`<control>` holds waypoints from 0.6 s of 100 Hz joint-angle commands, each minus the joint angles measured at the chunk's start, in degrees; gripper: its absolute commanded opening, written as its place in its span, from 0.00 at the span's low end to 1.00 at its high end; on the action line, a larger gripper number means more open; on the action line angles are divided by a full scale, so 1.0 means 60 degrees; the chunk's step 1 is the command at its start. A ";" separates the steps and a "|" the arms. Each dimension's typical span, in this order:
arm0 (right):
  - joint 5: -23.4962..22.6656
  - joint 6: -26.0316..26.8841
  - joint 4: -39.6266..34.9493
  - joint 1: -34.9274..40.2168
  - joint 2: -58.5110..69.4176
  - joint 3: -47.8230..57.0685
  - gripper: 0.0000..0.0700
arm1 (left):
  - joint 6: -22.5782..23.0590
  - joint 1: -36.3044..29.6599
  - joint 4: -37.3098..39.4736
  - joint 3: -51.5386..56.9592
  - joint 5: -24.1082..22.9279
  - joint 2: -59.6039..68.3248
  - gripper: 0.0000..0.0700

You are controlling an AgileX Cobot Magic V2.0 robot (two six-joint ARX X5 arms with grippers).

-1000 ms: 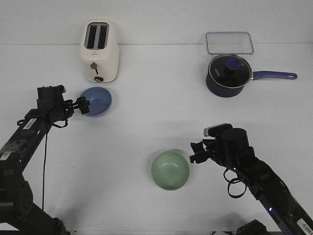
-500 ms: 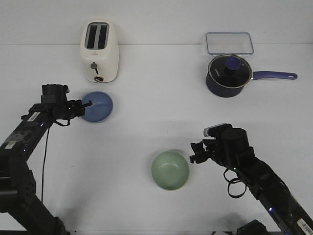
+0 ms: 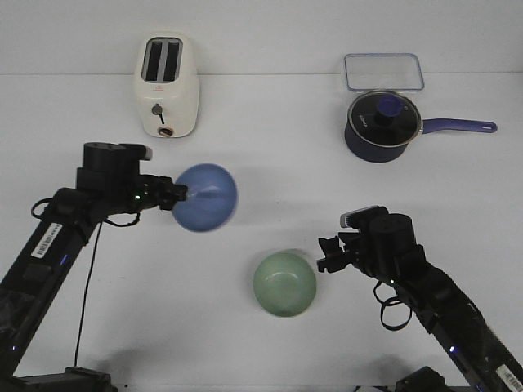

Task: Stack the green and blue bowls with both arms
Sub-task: 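Lift the blue bowl and carry it over the green bowl, then lower the blue bowl into the green bowl and open the left gripper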

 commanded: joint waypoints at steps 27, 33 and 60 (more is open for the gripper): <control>0.0004 -0.0113 0.0084 0.0040 0.0087 0.0120 0.50 | 0.0393 -0.3690 -0.0317 0.0087 -0.0856 0.0572 0.02; 0.0011 -0.0109 0.0091 0.0040 0.0087 0.0120 0.50 | 0.0393 -0.4065 -0.0310 0.0087 -0.0852 0.0820 0.02; 0.0284 -0.0106 0.0087 0.0015 0.0080 0.0120 0.50 | 0.0477 -0.4994 -0.0189 0.0087 -0.1024 0.2065 0.02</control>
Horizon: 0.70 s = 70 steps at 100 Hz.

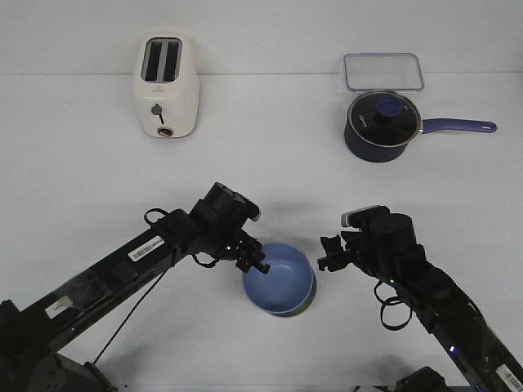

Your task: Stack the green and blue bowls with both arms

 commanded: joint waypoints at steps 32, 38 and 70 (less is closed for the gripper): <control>0.0036 -0.0095 0.0091 -0.0022 0.0080 0.0120 0.50 | 0.0168 -0.0219 0.0124 0.0120 0.0000 0.0379 0.64; 0.0036 -0.0106 0.0087 -0.0069 0.0080 0.0120 0.50 | 0.0146 -0.0015 0.0120 0.0127 -0.0015 0.0025 0.66; 0.0619 -0.0991 0.0095 -0.0867 -0.0568 0.0109 0.39 | 0.0255 0.2149 0.0131 0.0127 -0.3075 -0.2943 0.45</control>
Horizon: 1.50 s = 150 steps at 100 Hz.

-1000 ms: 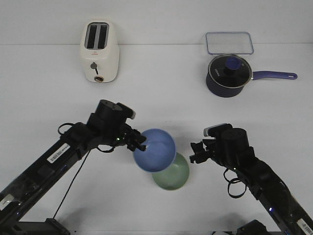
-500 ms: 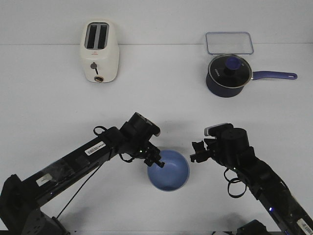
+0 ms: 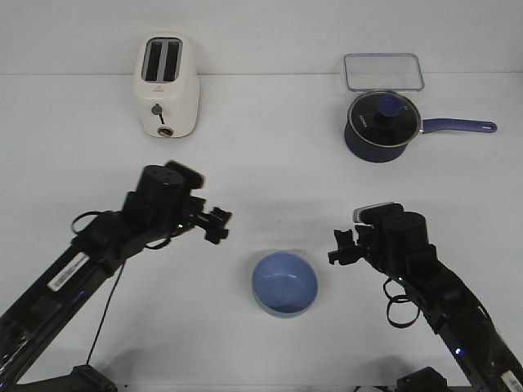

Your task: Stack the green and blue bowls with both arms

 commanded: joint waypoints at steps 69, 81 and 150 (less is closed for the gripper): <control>0.2852 -0.1457 0.4273 -0.0929 -0.6772 -0.4277 0.00 | 0.0750 0.3577 0.5905 -0.8517 -0.2481 -0.9253 0.02; 0.2801 -0.1453 0.4324 -0.0929 -0.6768 -0.4277 0.00 | 0.0747 0.3577 0.6102 -0.8513 -0.2477 -0.9657 0.02; 0.2809 -0.1453 0.4324 -0.0911 -0.6768 -0.4277 0.00 | 0.0918 0.3577 0.6080 -0.8550 -0.2481 -1.0302 0.02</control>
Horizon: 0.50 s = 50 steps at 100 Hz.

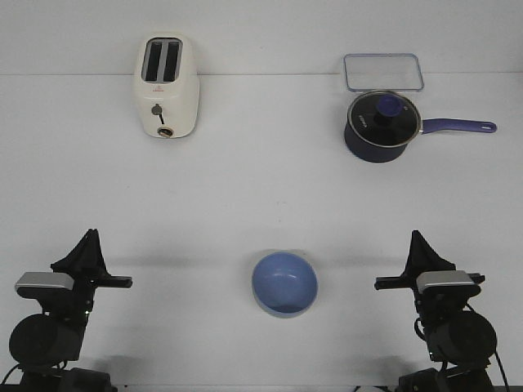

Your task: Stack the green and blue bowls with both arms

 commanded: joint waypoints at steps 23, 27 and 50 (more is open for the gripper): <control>0.0000 -0.0076 0.0106 0.0022 0.0029 -0.0004 0.00 | 0.0321 0.1020 0.0958 -0.1894 0.0681 -0.1297 0.02; 0.0000 -0.0076 0.0106 0.0022 0.0029 -0.0004 0.00 | 0.0321 0.1268 0.1206 -0.2335 0.1144 -0.1603 0.02; 0.0000 -0.0076 0.0102 0.0022 0.0029 -0.0004 0.00 | 0.0321 0.2240 0.1370 -0.3603 0.1923 -0.2514 0.02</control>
